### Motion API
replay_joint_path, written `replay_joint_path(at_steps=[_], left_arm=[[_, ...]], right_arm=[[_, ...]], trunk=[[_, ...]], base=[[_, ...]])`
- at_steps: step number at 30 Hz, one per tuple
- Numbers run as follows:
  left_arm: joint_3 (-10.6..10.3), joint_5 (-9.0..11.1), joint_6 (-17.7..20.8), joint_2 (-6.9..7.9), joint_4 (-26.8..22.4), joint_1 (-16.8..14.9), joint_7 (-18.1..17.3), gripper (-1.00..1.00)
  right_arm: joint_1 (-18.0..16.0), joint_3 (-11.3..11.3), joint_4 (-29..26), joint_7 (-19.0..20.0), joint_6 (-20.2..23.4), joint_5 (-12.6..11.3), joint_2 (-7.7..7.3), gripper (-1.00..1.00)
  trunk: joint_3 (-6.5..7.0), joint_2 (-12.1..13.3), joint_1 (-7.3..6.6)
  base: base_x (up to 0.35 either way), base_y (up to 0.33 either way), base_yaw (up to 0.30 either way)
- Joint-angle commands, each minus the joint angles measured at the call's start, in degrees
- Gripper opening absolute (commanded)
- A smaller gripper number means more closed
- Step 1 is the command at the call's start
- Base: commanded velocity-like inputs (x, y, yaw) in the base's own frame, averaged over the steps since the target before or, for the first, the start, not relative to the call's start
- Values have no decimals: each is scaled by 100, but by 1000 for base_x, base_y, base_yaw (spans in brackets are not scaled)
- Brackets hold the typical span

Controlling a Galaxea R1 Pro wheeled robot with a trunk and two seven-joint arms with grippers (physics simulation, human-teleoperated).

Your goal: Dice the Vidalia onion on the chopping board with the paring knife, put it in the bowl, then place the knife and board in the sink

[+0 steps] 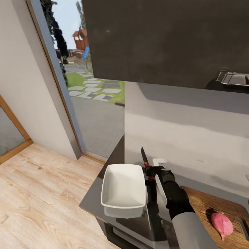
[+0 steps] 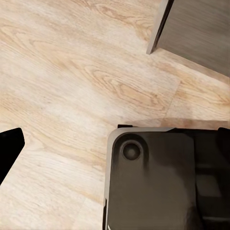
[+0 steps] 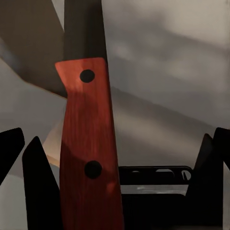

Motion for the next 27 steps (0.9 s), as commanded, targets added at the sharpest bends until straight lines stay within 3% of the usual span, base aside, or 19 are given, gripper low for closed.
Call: replay_joint_path(at_steps=[1, 4, 5, 27], left_arm=[[-37, 37, -14, 10, -7, -1, 50, 100], [-37, 36, -14, 13, -7, -1, 50, 100], [-37, 36, -14, 12, -7, -1, 50, 100], [-37, 35, -14, 11, -7, -1, 50, 100]], right_arm=[[-2, -15, 6, 17, 37, -5, 5, 100], [-2, -15, 5, 17, 36, -2, 5, 100], [-2, -15, 5, 17, 36, -2, 5, -100], [-2, -15, 3, 17, 44, 8, 5, -100]], trunk=[[-11, -8, 5], [-12, -8, 5], [-12, -8, 5], [0, -8, 5]], base=[[0, 0, 0], [0, 0, 0], [0, 0, 0], [0, 0, 0]])
